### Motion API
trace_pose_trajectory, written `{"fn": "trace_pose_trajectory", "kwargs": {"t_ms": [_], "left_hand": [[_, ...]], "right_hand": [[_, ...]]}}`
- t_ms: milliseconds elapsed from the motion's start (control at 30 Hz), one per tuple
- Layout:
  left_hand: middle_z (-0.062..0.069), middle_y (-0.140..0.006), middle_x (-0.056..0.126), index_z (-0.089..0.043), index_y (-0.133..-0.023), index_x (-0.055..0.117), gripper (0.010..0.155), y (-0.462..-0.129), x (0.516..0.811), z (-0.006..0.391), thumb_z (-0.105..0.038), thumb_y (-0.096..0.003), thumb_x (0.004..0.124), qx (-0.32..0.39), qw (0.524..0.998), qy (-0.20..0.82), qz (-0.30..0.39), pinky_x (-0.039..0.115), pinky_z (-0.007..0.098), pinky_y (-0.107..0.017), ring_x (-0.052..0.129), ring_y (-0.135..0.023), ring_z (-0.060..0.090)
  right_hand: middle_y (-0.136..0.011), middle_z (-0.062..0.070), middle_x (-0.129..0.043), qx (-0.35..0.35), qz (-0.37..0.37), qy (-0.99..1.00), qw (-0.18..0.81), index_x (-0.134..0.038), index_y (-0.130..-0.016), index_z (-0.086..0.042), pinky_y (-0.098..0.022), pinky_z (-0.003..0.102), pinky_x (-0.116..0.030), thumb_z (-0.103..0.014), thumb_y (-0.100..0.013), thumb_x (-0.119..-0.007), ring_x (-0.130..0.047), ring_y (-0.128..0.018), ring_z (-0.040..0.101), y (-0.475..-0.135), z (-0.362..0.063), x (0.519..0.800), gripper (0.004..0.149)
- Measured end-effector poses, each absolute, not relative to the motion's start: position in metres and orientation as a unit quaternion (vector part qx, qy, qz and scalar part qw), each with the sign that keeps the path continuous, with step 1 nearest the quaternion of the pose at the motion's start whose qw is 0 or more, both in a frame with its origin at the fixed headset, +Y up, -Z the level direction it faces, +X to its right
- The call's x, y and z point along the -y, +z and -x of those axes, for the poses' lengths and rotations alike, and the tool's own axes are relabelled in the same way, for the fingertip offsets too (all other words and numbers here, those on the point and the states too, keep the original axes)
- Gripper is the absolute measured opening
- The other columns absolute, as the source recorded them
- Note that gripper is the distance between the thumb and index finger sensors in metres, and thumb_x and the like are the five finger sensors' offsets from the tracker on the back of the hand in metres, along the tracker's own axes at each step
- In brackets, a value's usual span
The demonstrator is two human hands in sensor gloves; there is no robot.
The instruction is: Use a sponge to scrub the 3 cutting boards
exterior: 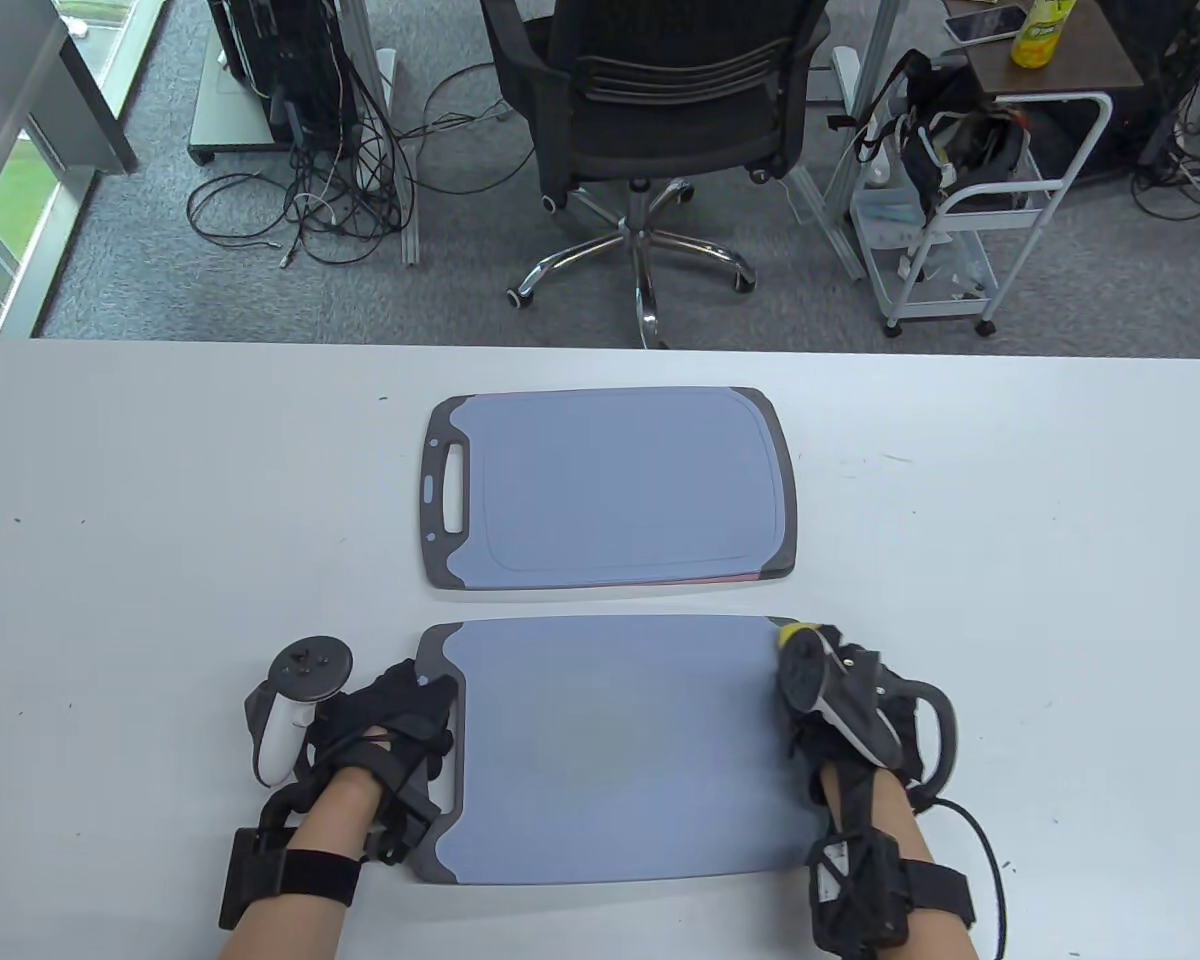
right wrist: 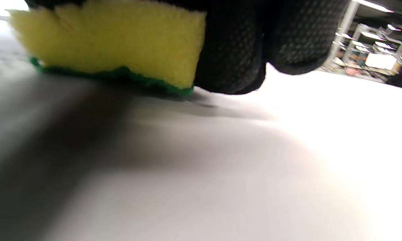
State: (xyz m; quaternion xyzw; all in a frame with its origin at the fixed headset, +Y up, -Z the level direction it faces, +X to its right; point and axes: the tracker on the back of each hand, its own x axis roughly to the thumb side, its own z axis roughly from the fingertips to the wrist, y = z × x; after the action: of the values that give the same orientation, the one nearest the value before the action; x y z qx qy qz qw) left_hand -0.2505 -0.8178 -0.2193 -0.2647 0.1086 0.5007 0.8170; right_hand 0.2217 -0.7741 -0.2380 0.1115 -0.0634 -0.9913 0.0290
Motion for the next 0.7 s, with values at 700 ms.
{"fn": "trace_pose_trajectory", "kwargs": {"t_ms": [700], "left_hand": [[-0.004,-0.072,0.088,-0.012,-0.097,0.067,0.055,-0.218,0.818,0.251,-0.052,-0.0598,0.075,-0.111,0.808,0.513,0.268,0.101,0.021,-0.029,0.105,-0.040,-0.002]], "right_hand": [[-0.077,0.008,-0.082,0.014,0.216,-0.975,0.055,-0.064,-0.101,-0.016,-0.048,0.045,-0.079,-0.056,-0.045,-0.070,-0.091,-0.052,0.020,-0.207,-0.029,0.764,0.069]]}}
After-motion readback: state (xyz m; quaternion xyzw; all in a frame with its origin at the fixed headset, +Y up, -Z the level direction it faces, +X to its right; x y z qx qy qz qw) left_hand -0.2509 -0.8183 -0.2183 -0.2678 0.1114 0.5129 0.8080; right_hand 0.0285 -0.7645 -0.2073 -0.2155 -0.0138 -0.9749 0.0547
